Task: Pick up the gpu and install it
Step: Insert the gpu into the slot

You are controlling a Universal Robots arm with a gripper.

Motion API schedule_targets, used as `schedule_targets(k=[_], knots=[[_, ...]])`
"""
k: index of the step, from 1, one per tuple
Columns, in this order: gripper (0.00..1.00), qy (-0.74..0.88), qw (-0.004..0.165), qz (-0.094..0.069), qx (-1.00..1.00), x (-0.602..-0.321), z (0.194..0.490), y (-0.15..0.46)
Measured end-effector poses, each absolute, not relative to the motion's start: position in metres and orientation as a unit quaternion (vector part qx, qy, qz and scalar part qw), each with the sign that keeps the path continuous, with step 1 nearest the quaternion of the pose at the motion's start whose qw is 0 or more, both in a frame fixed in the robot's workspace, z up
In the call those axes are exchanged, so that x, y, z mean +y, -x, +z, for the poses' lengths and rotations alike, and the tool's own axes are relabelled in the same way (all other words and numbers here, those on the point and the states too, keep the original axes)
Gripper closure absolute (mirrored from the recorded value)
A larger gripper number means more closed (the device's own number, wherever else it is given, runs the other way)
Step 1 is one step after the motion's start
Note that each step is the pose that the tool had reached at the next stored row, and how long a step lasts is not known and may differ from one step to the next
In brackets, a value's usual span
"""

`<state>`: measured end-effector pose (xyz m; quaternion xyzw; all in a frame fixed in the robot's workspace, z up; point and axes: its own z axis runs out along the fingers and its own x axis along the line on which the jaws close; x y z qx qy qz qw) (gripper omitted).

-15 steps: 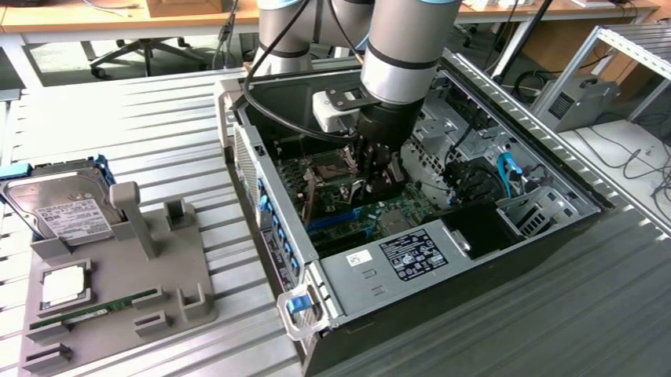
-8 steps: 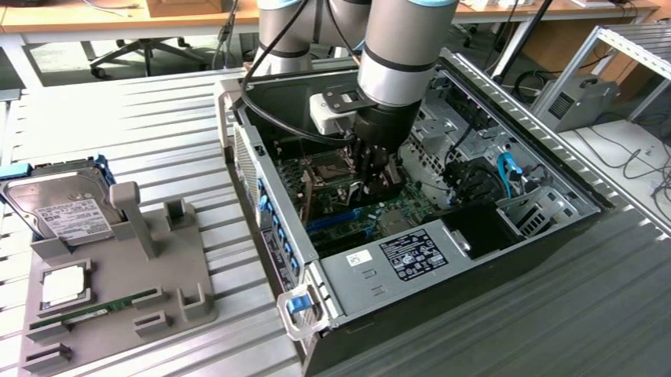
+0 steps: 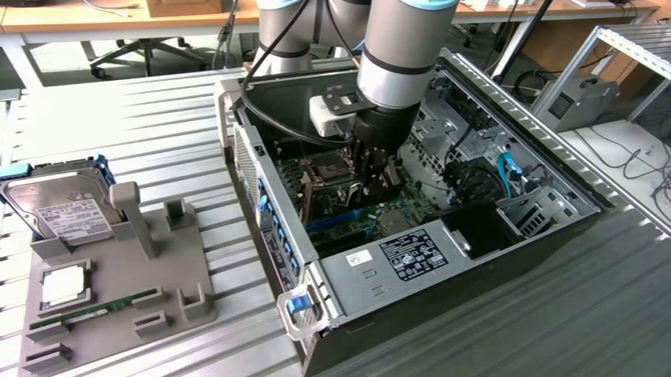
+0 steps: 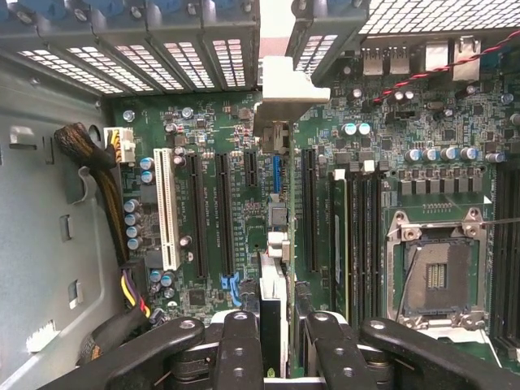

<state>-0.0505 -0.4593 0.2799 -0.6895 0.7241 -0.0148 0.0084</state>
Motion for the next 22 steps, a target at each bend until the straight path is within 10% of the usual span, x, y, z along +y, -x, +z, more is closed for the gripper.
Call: schedule_targets(k=[22], knots=[[0.73,0.69,0.008,-0.015,0.724,-0.4598,0.2789,0.0582]])
